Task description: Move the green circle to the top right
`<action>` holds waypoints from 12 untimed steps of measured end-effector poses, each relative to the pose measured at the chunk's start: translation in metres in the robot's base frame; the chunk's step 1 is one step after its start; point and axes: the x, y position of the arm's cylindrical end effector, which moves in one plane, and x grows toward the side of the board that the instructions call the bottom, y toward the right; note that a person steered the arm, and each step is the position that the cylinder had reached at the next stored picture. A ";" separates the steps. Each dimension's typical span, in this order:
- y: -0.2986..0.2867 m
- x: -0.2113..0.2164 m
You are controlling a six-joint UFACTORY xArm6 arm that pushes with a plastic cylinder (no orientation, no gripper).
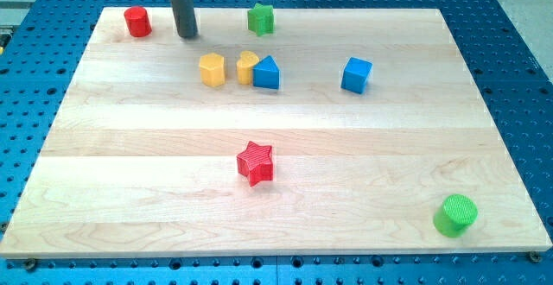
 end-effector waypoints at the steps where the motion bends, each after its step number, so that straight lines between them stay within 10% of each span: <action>1: -0.073 0.016; 3: -0.046 0.110; 5: 0.057 0.338; 6: 0.061 0.385; 8: 0.087 0.386; 10: 0.305 0.386; 12: 0.404 0.374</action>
